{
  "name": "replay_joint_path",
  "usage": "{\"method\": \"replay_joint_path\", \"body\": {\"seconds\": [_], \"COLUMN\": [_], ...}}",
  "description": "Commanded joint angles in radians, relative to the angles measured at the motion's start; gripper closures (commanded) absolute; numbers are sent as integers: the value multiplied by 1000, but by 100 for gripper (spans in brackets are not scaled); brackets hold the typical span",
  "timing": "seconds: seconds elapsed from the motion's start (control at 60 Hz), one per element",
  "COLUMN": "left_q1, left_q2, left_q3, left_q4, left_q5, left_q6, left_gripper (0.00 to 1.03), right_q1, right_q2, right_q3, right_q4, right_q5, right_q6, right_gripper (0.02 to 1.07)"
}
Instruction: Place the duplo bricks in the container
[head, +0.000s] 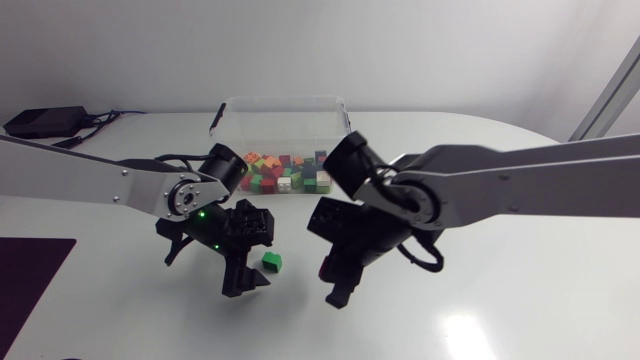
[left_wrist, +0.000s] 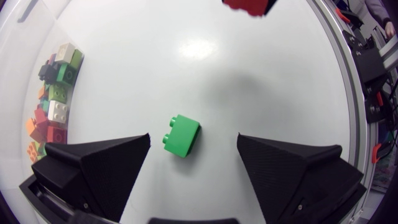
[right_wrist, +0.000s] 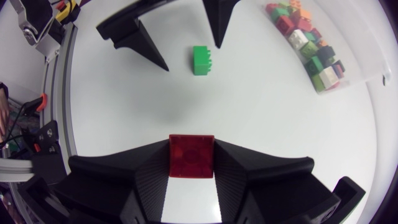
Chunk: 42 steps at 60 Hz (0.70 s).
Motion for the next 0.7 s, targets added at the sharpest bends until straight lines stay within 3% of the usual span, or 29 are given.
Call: {"method": "replay_joint_path", "body": {"seconds": [0.0,0.1,0.233,0.683], "left_q1": [-8,-15,-24,0], "left_q2": [56,91,125,41], "left_q3": [35,58,89,115], "left_q4": [9,9,8,-176], "left_q5": [3,3,3,3], "left_q6": [32,32,18,20], "left_gripper": [14,30,68,71], "right_q1": [-41,-88,-153,-282], "right_q2": [-79,-147,-194,-122], "right_q3": [-24,-11,37,220], "right_q4": [-30,-54,-77,121], "right_q5": [-13,-28,-63,-146], "right_q6": [-28,-43,-57,13], "right_gripper": [82,82,82,82]}}
